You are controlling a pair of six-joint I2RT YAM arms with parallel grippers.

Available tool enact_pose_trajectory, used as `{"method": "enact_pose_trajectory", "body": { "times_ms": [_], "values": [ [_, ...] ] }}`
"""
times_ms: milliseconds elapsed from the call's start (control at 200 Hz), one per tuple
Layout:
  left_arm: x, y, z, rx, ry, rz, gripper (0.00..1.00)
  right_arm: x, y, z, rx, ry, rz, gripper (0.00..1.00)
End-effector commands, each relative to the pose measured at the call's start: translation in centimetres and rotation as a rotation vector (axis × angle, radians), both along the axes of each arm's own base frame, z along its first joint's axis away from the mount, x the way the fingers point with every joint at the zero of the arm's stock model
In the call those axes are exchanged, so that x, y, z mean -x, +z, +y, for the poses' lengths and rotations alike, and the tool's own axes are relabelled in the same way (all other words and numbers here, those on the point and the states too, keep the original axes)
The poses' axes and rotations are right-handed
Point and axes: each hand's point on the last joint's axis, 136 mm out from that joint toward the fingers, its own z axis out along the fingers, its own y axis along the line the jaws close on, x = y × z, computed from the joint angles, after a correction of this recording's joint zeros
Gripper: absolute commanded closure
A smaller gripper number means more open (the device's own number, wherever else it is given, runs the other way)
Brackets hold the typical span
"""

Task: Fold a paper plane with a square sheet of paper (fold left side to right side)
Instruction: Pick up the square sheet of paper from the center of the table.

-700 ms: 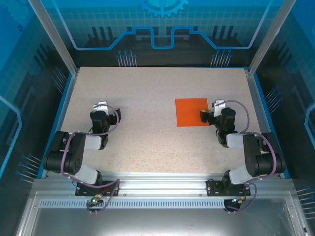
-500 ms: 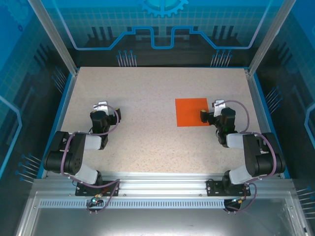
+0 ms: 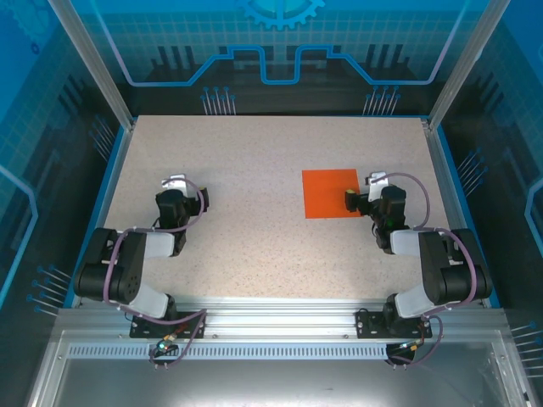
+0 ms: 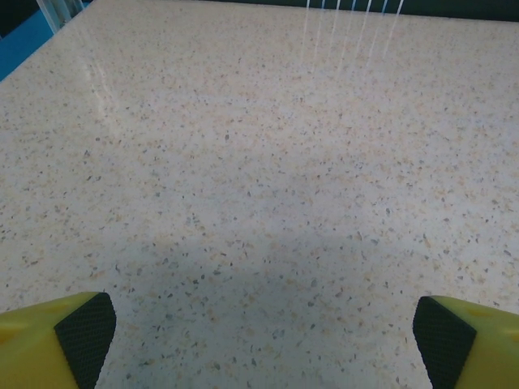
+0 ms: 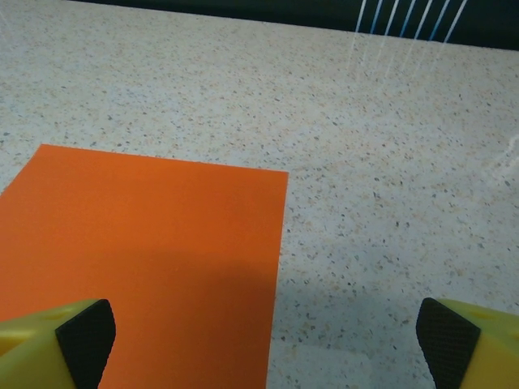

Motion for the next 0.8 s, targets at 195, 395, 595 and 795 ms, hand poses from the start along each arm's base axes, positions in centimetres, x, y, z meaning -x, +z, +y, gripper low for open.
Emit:
{"method": "enact_pose_trajectory", "body": {
  "times_ms": [195,395,595,795],
  "values": [
    [0.2,7.7,-8.6,0.409,-0.164,0.195,0.02,1.3,4.9,-0.9,-0.162,-0.140,0.296,0.01],
    [0.9,5.9,-24.1,0.494,-0.493,0.479,0.02,0.6,3.1,2.3,-0.326,-0.108,0.539,0.00],
    [0.4,3.8,-34.6,0.557,-0.653,0.611,0.01,-2.5,-1.3,2.8,-0.327,-0.152,0.689,0.00],
    [-0.2,1.2,-39.7,0.673,-0.698,0.710,0.01,-5.1,-4.6,3.4,-0.298,-0.165,0.766,0.01]
  ]
}}
